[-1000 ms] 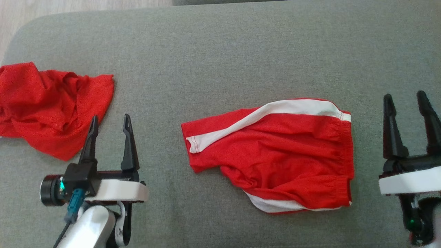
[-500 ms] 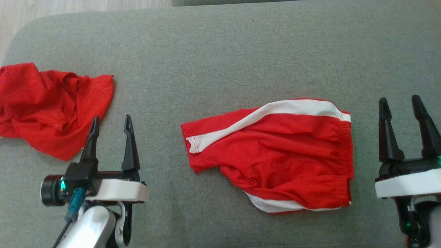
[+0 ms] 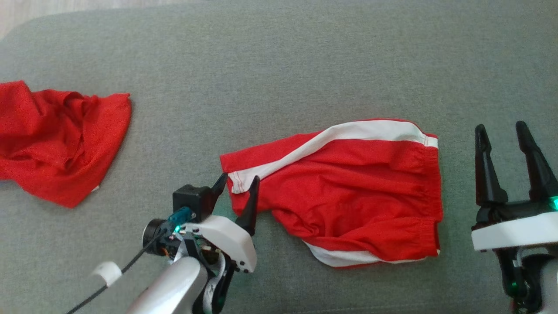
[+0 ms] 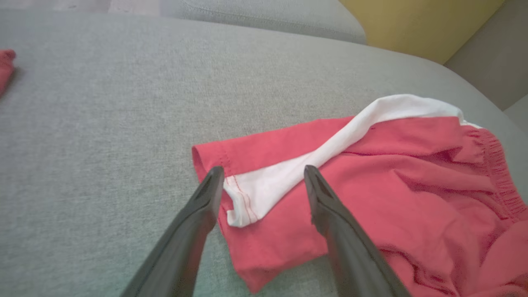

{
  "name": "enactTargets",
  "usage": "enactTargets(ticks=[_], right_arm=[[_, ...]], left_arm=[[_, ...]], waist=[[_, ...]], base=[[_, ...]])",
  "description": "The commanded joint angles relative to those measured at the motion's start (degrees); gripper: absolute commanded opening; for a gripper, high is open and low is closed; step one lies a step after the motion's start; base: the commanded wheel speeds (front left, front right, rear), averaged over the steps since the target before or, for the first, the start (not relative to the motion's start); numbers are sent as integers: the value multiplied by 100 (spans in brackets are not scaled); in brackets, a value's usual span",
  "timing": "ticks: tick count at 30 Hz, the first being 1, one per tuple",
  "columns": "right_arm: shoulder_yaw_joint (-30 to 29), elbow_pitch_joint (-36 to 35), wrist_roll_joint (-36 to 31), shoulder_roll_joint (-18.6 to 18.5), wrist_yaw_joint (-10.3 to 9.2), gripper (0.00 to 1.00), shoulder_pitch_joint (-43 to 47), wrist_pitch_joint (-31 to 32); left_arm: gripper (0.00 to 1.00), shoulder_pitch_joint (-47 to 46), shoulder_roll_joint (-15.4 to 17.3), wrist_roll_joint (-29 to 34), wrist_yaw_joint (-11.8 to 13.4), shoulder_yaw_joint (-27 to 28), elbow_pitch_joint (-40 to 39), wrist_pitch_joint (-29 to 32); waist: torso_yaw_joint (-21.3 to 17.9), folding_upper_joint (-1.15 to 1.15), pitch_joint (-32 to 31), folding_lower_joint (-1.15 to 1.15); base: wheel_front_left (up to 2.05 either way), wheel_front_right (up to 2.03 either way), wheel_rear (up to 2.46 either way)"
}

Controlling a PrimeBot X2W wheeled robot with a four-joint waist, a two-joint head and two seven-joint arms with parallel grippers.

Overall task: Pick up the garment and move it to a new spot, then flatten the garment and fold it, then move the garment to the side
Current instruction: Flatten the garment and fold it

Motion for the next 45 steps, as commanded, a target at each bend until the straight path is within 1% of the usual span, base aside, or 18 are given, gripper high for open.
enactTargets(ticks=[1,8,9,10,11,14,19,23,27,30,33,34,35,36,38,41,43,45], right_arm=[[140,-180,55,-61,-4,100,-147,7],[115,-107,96,-49,-4,100,-158,0],[108,-99,96,-46,-4,100,-161,-3],[101,-90,101,-38,-4,100,-167,-6],[101,-81,103,-34,-4,100,-173,-9],[97,-65,106,-21,-4,100,-181,-8],[61,-13,141,5,-4,100,-167,41],[48,25,170,18,-4,100,-188,102],[89,112,218,13,-4,100,-221,180],[71,177,262,20,-4,100,-214,210],[84,203,286,28,-4,100,-215,211],[89,213,291,30,-4,100,-220,211],[95,221,297,32,-4,100,-226,210],[99,227,302,33,-4,100,-233,207],[100,233,304,33,-4,100,-239,204],[81,242,305,34,-4,100,-246,179],[59,225,291,29,-4,100,-248,146],[63,180,256,8,-4,100,-265,91]], left_arm=[[100,-231,79,-20,-6,212,-98,-2],[100,-377,-62,-204,-116,273,425,5],[90,-380,-78,-259,-159,290,467,8],[36,-385,-86,-302,-200,300,512,13],[0,-397,-79,-305,-222,301,552,-3],[0,-464,-49,-250,-251,318,588,-139],[0,-650,25,-132,-194,444,425,-411],[0,-869,32,-198,-176,621,433,-477],[0,-1079,-15,-325,-247,739,692,-474],[0,-1222,-90,-456,-235,848,1045,-434],[0,-1307,-186,-643,-342,916,1401,-358],[4,-1339,-211,-681,-388,927,1518,-362],[42,-1370,-240,-712,-426,941,1629,-386],[100,-1401,-269,-733,-461,954,1728,-427],[100,-1430,-290,-740,-495,960,1821,-476],[100,-1492,-319,-680,-524,981,2026,-742],[100,-1505,-296,-564,-509,969,2095,-995],[100,-1510,-212,-335,-422,911,2118,-1300]], waist=[[-34,0,21,0],[-133,0,82,0],[-140,0,85,0],[-149,0,85,0],[-157,0,84,0],[-169,0,82,0],[-172,0,88,0],[-185,0,121,0],[-272,0,141,0],[-326,0,165,0],[-356,0,196,0],[-365,0,203,0],[-374,0,210,0],[-380,0,218,0],[-384,0,223,0],[-383,0,225,0],[-370,0,212,0],[-352,0,188,0]], base=[[0,0,0],[0,0,0],[0,0,0],[0,0,0],[0,0,0],[0,0,0],[0,0,0],[0,0,0],[0,0,0],[0,0,0],[0,0,0],[0,0,0],[0,0,0],[0,0,0],[0,0,0],[0,0,0],[0,0,0],[0,0,0]])
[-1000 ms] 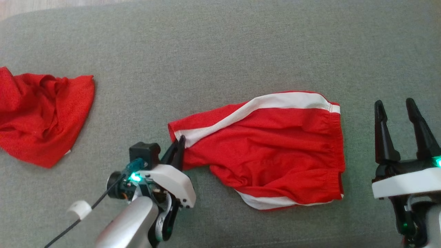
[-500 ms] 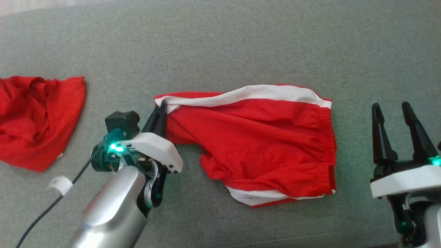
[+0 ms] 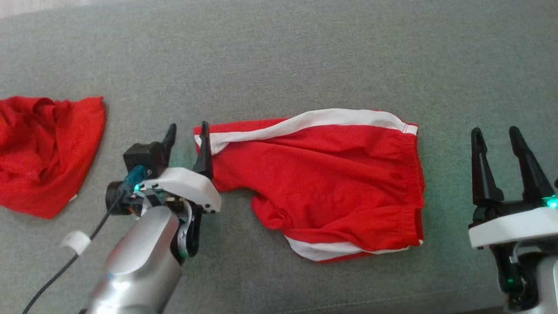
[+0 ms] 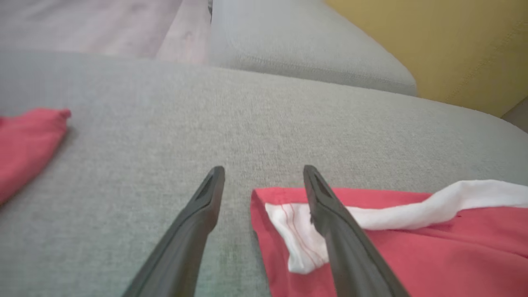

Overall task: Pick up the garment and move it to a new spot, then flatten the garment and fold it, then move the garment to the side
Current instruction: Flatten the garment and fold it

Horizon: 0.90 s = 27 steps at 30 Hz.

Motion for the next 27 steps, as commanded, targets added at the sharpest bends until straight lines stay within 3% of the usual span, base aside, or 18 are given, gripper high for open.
enactTargets(ticks=[1,8,15,21,27], right_arm=[[104,-241,-22,-66,-4,100,-146,-60],[167,-386,-241,-135,-4,100,-139,-84],[223,-482,-264,-160,-4,100,-38,-2],[257,-515,-265,-169,-4,100,28,65],[262,-544,-239,-182,-4,100,22,97]], left_arm=[[100,-210,177,110,66,151,-146,-156],[100,16,692,1071,728,38,-765,-739],[100,794,1299,1371,1240,294,-1991,-784],[100,1482,1633,1266,1512,419,-2856,-589],[100,1709,1735,1224,1618,368,-3331,-329]], waist=[[15,0,-22,-1],[118,0,-138,-1],[243,0,-276,-1],[297,0,-356,-1],[333,0,-328,-1]], base=[[0,0,0],[0,0,0],[0,0,0],[0,0,0],[0,0,0]])
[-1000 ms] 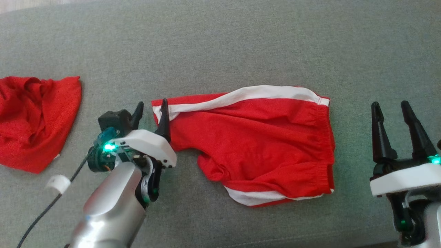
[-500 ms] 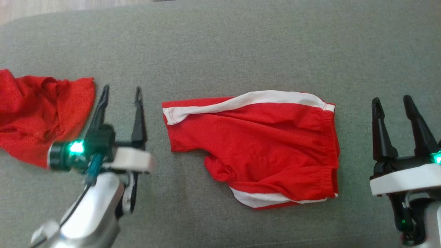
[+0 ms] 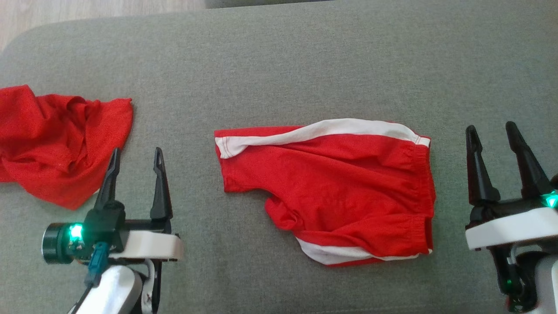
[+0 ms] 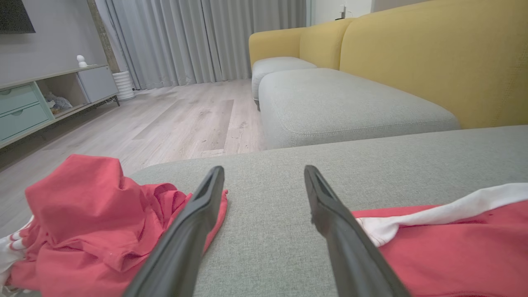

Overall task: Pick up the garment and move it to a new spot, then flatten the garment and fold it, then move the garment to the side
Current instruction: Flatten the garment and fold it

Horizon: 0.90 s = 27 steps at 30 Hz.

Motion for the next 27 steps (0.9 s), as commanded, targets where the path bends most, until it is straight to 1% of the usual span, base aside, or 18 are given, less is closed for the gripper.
enactTargets(ticks=[1,9,11,13,16,18,20,24,27], right_arm=[[116,-240,18,-124,-4,100,-24,33],[110,-217,43,-120,-4,100,-50,41],[83,-215,51,-112,-4,100,-49,41],[54,-211,58,-101,-4,100,-48,48],[43,-203,64,-102,-4,100,-73,60],[50,-196,71,-103,-4,100,-103,67],[66,-184,79,-101,-4,100,-132,65],[121,-142,98,-83,-4,100,-151,62],[129,-107,107,-72,-4,100,-160,61]], left_arm=[[100,-151,203,5,53,200,-244,48],[100,-228,214,22,-18,102,-264,112],[100,-326,235,74,-106,-15,-254,218],[100,-543,206,118,-347,-251,-221,420],[100,-976,88,95,-806,-668,-25,984],[100,-1296,-46,38,-1085,-894,142,1385],[100,-1603,-183,-19,-1309,-1078,354,1781],[100,-2077,-416,-230,-1640,-1266,939,2456],[100,-2331,-492,-326,-1781,-1317,1361,2784]], waist=[[8,0,18,0],[-2,0,63,0],[13,0,90,0],[33,0,125,0],[46,0,175,0],[38,0,218,0],[23,0,264,0],[-46,0,340,0],[-113,0,390,0]], base=[[0,0,0],[0,0,0],[0,0,0],[0,0,0],[0,0,0],[0,0,0],[0,0,0],[0,0,0],[0,0,0]])
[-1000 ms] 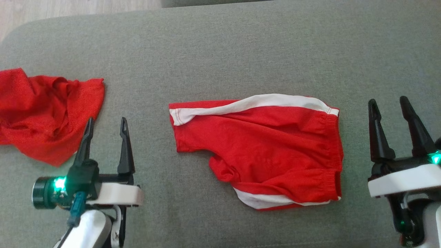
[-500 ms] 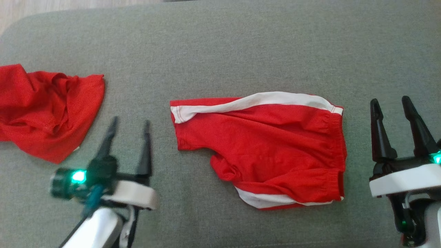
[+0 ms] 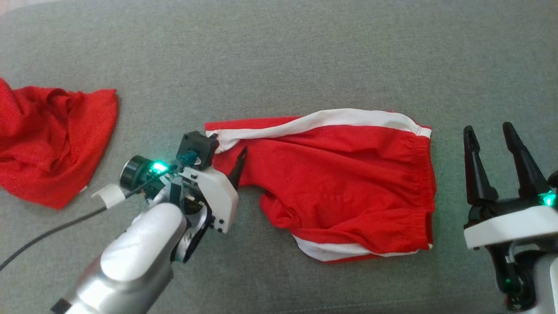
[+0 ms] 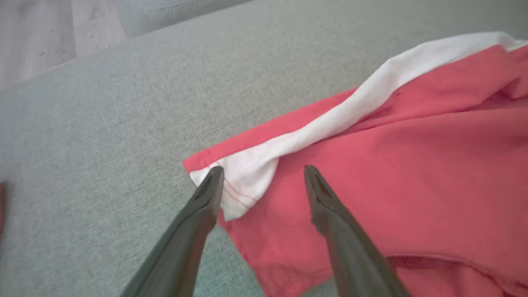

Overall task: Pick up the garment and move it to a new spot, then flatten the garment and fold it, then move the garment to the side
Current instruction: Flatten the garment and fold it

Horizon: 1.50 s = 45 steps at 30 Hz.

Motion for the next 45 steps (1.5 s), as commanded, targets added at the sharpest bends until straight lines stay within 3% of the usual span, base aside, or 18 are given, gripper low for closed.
enactTargets(ticks=[1,10,11,12,19,25,35,36,37,38,45], right_arm=[[118,-175,58,-71,-4,100,-130,4],[93,-122,91,-35,-4,100,-151,-23],[86,-106,98,-31,-4,100,-154,-21],[70,-88,108,-30,-4,100,-159,-20],[5,457,144,-279,-4,100,-335,221],[702,1306,510,-781,-4,100,-1007,474],[1151,1929,888,-1144,-4,100,-1401,1475],[1167,1959,910,-1160,-4,71,-1427,1527],[1167,1977,927,-1170,-4,27,-1459,1541],[1156,1986,927,-1185,-4,0,-1490,1523],[908,1667,736,-1257,-4,0,-1625,950]], left_arm=[[100,-311,93,13,-14,178,-68,29],[100,-695,75,33,-124,115,636,258],[40,-735,72,52,-123,126,654,192],[0,-763,58,52,-124,141,669,136],[0,-901,7,168,-62,134,592,-146],[0,-948,-73,218,-12,92,477,-299],[0,-934,-177,218,21,83,417,-610],[0,-929,-184,214,28,89,412,-649],[0,-925,-192,221,43,99,398,-713],[0,-919,-201,222,56,109,384,-774],[0,-791,-149,180,271,441,-40,-1566]], waist=[[-42,0,27,0],[-133,0,118,0],[-138,0,129,0],[-137,0,141,0],[-66,0,231,0],[126,0,330,0],[290,0,374,0],[298,0,378,0],[307,0,380,0],[315,0,381,0],[325,0,161,0]], base=[[0,0,0],[0,0,0],[0,0,0],[0,0,0],[0,0,0],[0,0,0],[0,0,0],[0,0,0],[0,0,0],[0,0,0],[0,0,0]])
